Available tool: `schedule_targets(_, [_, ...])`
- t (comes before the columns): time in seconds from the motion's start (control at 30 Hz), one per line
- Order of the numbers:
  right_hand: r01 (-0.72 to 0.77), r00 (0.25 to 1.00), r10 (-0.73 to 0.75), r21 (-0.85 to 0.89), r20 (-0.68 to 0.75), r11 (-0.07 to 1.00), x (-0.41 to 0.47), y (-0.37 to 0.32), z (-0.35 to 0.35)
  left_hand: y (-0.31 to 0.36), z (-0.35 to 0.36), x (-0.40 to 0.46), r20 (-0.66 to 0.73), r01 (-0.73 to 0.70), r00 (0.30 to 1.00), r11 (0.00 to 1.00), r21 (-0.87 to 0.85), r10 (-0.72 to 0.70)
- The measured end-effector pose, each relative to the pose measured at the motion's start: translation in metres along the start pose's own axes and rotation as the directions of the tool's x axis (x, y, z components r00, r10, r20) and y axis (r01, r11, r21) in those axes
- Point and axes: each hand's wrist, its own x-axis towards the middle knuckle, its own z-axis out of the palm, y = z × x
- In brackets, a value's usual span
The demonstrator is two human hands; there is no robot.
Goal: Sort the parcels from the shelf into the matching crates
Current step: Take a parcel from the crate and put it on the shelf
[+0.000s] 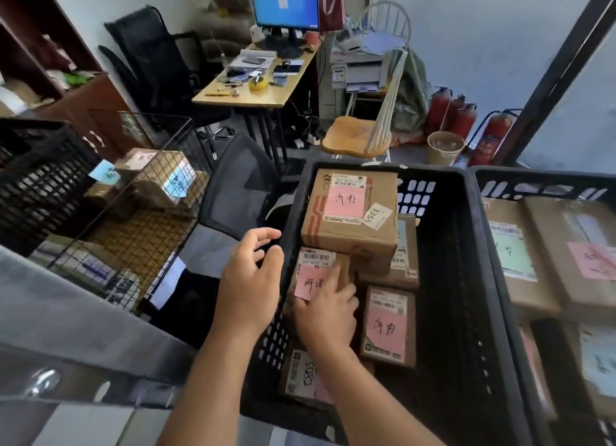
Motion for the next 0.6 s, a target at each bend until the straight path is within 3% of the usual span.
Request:
schedule_targets(0.33, [-0.029,0.999,0.029,-0.016,0.036,0.999,0.001,-0.006,-0.003,-0.007,-0.007,-0.005,0.011,-0.006,1.0,1.0,0.011,0.006])
schedule_targets(0.6, [0.152,0.988,-0.151,-0.03,0.034,0.988,-0.015,0.001,-0.069,0.027,-0.009,-0.02,0.014,-0.071,0.997,0.996,0.056,0.071])
